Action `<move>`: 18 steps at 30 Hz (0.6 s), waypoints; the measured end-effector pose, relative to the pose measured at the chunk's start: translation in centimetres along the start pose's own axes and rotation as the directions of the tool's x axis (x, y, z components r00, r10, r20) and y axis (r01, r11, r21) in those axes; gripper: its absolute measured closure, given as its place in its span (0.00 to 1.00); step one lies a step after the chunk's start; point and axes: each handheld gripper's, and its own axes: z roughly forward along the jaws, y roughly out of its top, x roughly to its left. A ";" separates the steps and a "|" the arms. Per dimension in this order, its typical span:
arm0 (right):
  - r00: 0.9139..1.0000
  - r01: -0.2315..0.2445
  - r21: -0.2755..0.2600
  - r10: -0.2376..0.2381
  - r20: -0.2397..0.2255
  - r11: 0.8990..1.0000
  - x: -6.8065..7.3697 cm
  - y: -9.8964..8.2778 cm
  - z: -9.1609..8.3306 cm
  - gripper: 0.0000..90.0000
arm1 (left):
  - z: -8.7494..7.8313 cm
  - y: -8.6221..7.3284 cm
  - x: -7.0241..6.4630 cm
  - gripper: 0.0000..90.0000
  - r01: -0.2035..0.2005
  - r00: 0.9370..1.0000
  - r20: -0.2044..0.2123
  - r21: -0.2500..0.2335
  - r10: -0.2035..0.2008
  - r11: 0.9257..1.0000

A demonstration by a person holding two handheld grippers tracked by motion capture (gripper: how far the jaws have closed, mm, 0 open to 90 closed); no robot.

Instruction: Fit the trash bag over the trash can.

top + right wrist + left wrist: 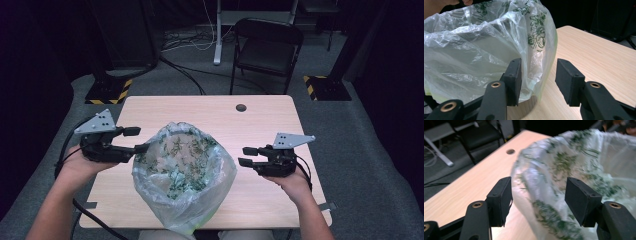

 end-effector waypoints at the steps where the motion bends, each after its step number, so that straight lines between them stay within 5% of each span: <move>1: 1.000 0.000 -0.002 0.000 0.003 1.000 0.0 0.0 0.0 0.61 | -0.2 -0.3 0.2 0.42 0.011 1.000 -0.013 -0.014 -0.011 1.000; 10: 0.999 -0.021 0.006 0.020 0.040 1.000 -0.7 -0.8 0.0 0.56 | -0.6 -2.7 1.3 0.42 0.063 0.994 -0.081 -0.065 -0.068 0.996; 18: 0.990 -0.001 0.033 -0.004 0.143 0.999 -1.0 -1.3 -0.3 0.52 | -0.8 -4.1 1.8 0.42 0.093 0.982 -0.152 -0.118 -0.111 0.989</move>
